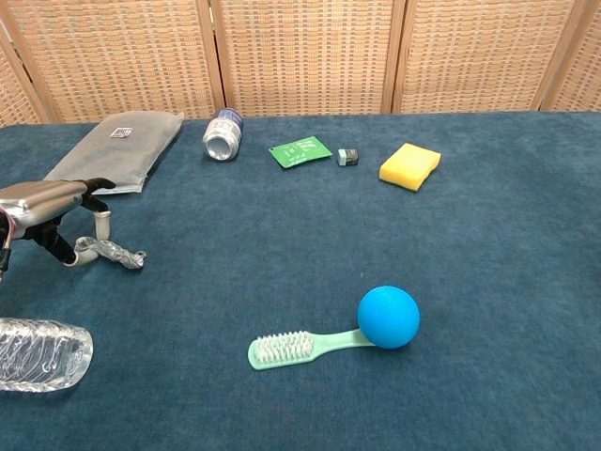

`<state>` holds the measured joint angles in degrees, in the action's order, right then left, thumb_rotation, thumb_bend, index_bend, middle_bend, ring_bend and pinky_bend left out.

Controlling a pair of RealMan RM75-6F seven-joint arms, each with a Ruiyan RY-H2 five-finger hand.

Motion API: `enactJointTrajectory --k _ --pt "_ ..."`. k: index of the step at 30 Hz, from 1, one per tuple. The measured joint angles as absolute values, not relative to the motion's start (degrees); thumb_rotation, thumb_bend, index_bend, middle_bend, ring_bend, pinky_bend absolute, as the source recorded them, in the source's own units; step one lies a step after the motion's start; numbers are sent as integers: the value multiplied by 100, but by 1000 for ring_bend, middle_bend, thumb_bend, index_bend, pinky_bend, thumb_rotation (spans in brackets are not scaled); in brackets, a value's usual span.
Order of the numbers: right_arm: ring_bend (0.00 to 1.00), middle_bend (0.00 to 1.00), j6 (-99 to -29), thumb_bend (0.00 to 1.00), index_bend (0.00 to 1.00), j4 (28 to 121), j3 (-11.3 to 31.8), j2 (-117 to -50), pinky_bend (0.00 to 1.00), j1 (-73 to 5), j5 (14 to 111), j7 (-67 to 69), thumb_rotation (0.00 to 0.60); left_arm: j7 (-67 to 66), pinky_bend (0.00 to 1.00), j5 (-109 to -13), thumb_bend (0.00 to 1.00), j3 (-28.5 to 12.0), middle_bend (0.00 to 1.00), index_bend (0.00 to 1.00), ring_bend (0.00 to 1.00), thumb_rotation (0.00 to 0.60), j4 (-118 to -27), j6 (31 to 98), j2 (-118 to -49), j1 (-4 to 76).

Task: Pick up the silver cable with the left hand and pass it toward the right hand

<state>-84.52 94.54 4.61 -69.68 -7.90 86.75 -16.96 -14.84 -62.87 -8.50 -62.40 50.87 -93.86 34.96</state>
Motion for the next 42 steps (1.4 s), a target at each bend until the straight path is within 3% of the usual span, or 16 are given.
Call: enactJointTrajectory --k 10,25,29,37,42 --pt "0 0 -8445 0 0 9462 454 -6953 0 -795 8690 -1660 600 -1611 0 -6136 372 -876 0 604 0 600 -6170 5050 -9406 3493" --pt "0 0 -8477 0 0 9504 443 -6924 0 -779 8719 -1645 600 -1834 0 -6034 516 -926 0 594 0 600 -5794 4853 -9594 3691" --pt "0 0 -8492 0 0 9513 441 -6917 0 -774 8732 -1638 600 -1882 0 -6088 554 -908 0 644 0 600 -5713 4856 -9651 3737" --pt "0 0 -8501 0 0 9510 432 -6918 0 -772 8760 -1625 600 -1836 0 -6321 740 -864 0 781 0 600 -5588 4976 -9705 3774" --pt "0 0 -8512 0 0 9512 422 -6912 0 -766 8786 -1617 600 -1441 0 -6521 774 -864 0 832 0 600 -5632 5110 -9665 3738"
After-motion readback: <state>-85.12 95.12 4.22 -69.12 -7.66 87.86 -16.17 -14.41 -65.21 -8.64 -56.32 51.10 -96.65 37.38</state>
